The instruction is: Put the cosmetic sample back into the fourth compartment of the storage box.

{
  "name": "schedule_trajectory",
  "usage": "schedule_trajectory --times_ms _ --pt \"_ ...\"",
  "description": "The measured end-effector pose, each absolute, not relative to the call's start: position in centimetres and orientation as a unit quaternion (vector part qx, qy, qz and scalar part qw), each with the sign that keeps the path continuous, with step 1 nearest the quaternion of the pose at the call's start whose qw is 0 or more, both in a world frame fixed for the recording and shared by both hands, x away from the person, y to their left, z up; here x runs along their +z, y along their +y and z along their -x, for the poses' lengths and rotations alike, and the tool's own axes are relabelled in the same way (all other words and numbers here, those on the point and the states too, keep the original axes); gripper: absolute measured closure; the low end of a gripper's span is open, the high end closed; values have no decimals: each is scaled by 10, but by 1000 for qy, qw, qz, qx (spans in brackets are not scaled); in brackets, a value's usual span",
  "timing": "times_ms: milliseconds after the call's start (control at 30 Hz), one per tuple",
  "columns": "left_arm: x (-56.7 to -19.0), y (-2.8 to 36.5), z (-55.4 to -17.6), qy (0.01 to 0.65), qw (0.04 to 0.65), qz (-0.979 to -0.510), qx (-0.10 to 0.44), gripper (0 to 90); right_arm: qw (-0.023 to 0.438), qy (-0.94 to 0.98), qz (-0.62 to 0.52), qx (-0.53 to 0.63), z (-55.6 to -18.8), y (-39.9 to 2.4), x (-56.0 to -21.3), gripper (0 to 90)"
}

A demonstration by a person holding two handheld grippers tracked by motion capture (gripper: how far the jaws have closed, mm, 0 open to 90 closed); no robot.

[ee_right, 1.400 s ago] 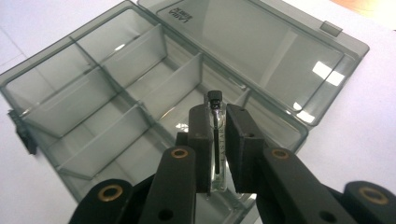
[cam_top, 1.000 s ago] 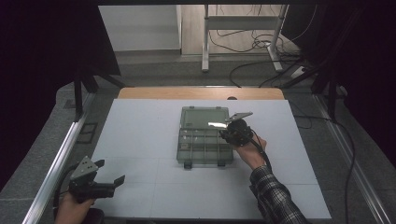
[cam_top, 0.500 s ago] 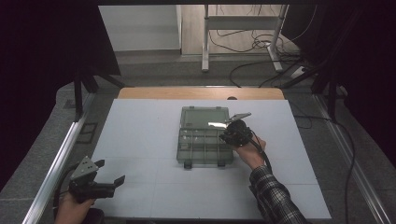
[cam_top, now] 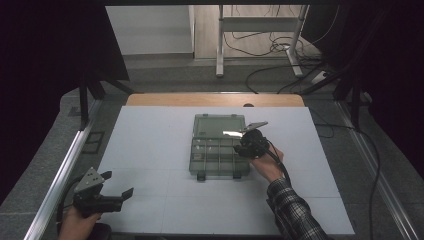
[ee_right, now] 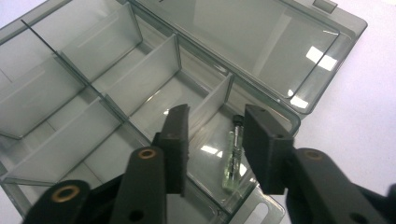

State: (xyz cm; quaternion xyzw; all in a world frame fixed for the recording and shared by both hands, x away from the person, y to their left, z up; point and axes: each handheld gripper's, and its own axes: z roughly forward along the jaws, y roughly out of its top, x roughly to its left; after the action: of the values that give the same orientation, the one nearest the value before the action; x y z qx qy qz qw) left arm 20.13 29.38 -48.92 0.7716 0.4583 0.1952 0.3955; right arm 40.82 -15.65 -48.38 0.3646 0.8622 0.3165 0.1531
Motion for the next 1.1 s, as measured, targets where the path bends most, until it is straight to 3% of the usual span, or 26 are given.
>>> schedule_trajectory --times_ms 600,900,1100 --pt "-489 294 -201 458 396 -771 196 28 137 863 -364 323 -400 -152 -480 377" --pt "-489 293 -201 458 396 -772 195 28 105 866 -360 330 -396 -149 -479 248" --pt "-489 293 -201 458 395 -772 195 29 103 866 -358 333 -392 -150 -475 225"
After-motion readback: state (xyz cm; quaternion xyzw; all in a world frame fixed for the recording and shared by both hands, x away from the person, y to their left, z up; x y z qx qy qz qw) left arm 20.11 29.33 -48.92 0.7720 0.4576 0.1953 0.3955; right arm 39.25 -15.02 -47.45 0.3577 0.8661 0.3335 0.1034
